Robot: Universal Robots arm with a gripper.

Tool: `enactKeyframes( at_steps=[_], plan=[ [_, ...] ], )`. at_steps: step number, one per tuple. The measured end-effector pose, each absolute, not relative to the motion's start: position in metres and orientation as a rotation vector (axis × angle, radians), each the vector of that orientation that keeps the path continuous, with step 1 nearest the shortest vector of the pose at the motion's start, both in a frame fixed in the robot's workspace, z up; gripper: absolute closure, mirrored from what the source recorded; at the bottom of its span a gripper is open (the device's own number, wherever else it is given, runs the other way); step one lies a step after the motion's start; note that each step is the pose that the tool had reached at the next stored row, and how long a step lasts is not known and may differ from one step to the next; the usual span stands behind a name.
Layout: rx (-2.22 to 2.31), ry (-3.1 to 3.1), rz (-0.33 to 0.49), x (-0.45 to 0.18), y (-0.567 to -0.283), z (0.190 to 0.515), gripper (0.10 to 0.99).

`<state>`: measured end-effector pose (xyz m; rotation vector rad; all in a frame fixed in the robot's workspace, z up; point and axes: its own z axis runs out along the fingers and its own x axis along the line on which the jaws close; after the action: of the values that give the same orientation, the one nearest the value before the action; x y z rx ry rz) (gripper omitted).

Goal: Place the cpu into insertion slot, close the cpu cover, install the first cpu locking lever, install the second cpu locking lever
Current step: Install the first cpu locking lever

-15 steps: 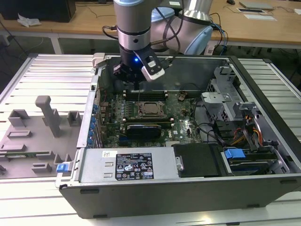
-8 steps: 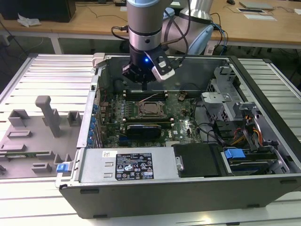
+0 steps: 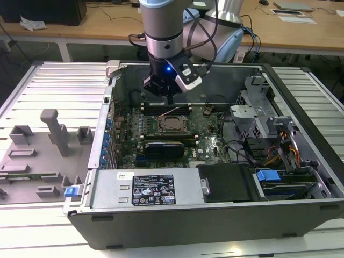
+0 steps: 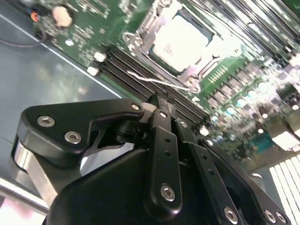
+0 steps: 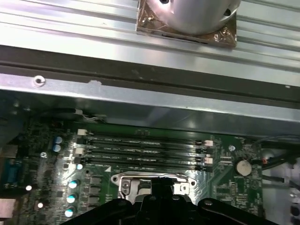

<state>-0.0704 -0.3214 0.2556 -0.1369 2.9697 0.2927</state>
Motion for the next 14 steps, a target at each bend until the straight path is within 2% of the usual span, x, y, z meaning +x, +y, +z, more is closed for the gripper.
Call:
enactKeyframes(
  at_steps=[14],
  plan=[
    [-0.149, 2.863, 0.270, -0.0723, -0.3213, 0.2486, 0.980]
  ],
)
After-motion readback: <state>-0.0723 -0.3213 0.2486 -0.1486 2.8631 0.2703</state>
